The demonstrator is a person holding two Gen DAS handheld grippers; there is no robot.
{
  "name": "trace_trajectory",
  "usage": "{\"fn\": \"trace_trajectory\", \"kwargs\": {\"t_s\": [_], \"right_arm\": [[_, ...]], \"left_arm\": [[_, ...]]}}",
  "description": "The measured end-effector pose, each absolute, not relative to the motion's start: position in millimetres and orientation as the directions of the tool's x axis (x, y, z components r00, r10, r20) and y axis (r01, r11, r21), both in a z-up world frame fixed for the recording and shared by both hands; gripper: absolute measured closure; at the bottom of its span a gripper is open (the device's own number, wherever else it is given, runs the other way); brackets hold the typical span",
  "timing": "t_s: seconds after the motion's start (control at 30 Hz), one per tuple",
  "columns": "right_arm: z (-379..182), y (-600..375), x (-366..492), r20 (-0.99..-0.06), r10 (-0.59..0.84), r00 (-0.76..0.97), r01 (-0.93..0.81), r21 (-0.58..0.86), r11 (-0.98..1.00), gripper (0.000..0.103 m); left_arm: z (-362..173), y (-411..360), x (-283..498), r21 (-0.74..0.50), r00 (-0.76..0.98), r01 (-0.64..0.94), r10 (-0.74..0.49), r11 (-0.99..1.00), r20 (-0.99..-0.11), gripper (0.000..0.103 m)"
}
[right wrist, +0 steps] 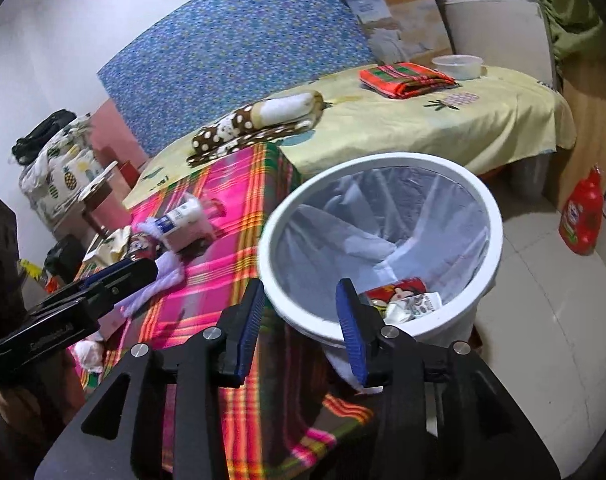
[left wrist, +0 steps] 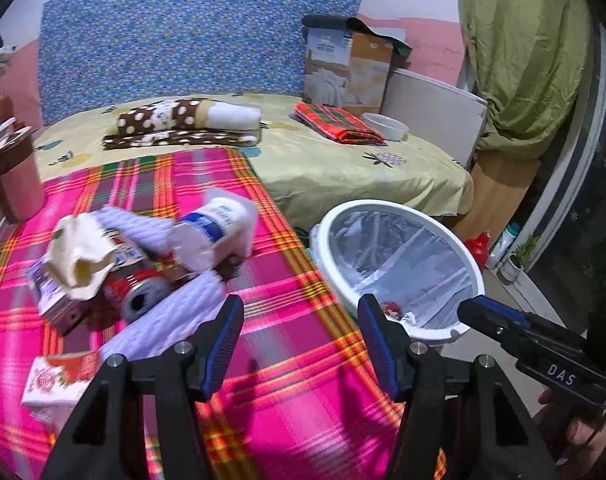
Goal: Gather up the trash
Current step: 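Move both open tools back over the trash on the cloth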
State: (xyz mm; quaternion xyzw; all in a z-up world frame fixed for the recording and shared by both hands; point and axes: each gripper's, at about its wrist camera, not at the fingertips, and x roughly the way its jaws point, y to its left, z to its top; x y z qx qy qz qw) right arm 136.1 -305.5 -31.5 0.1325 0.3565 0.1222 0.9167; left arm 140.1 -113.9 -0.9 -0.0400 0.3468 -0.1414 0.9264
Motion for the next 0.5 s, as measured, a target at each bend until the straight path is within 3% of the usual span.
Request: {"fn": "trace_trajectory", "kwargs": {"t_s": [0.5], "right_arm": [[-26.6,-255.5,114.4,-0.628,0.376,0.682,-0.247,0.286,0.926,0.063]], "left_arm": [[-6.6,-57.3,94.3,-0.138,0.755,0.128,-0.187,0.982,-0.629,0.042]]}}
